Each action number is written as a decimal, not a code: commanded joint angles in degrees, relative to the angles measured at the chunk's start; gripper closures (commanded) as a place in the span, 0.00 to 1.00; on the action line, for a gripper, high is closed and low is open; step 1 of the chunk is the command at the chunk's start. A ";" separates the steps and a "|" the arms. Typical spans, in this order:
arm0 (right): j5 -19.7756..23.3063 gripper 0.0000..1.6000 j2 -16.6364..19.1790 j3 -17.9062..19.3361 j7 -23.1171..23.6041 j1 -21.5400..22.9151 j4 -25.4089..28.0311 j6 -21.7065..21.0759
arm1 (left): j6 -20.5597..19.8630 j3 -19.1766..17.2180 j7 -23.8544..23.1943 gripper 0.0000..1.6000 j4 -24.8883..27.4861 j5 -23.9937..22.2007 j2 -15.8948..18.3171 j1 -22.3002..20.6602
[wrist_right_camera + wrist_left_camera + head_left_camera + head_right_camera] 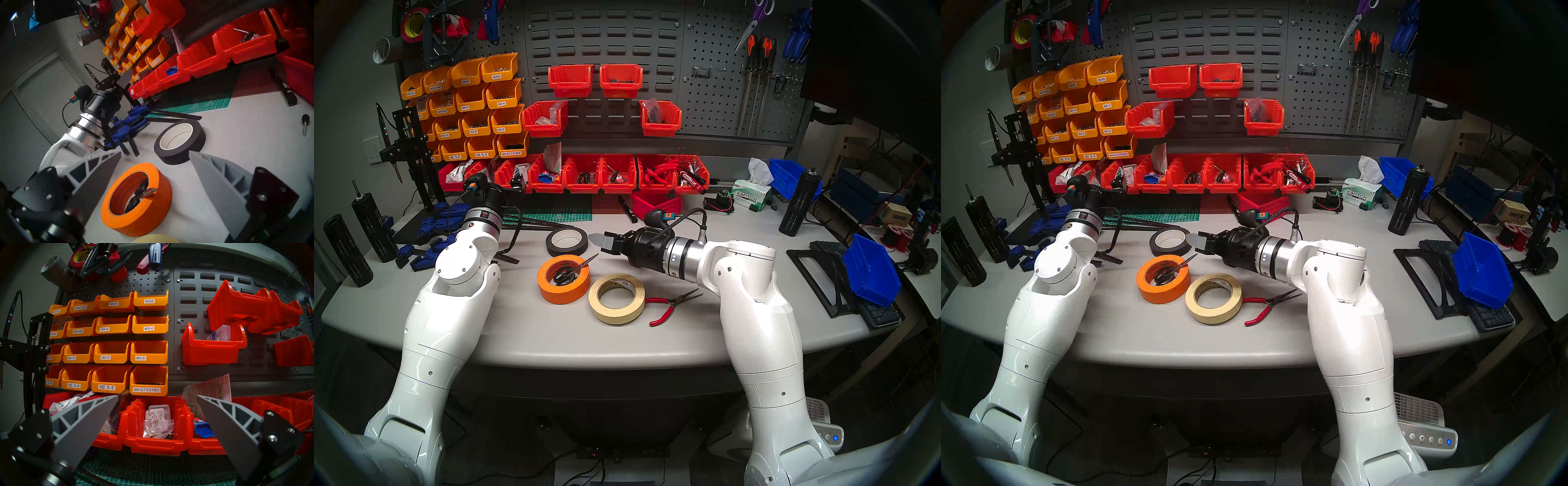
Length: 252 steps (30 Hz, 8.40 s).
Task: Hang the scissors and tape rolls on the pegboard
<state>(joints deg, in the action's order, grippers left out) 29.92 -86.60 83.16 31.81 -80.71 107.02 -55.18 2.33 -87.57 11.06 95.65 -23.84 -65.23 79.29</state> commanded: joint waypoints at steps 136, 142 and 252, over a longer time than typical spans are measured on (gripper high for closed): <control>35.58 0.00 18.30 -13.68 -22.76 9.12 -0.58 3.66 | 0.63 -0.47 -0.01 0.00 1.61 -0.04 0.01 -1.72; 35.30 0.00 17.64 -14.70 -21.93 10.55 -2.53 3.43 | 0.63 -0.47 -0.01 0.00 1.61 -0.04 0.02 -1.72; 25.55 1.00 4.04 14.05 -3.01 -6.82 17.13 47.98 | 0.60 -0.47 -0.03 0.00 1.59 -0.02 0.01 -1.72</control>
<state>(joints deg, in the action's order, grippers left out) 57.04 -78.00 96.49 27.24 -89.26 124.10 -12.68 2.27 -87.56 11.03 95.61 -23.79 -65.23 79.32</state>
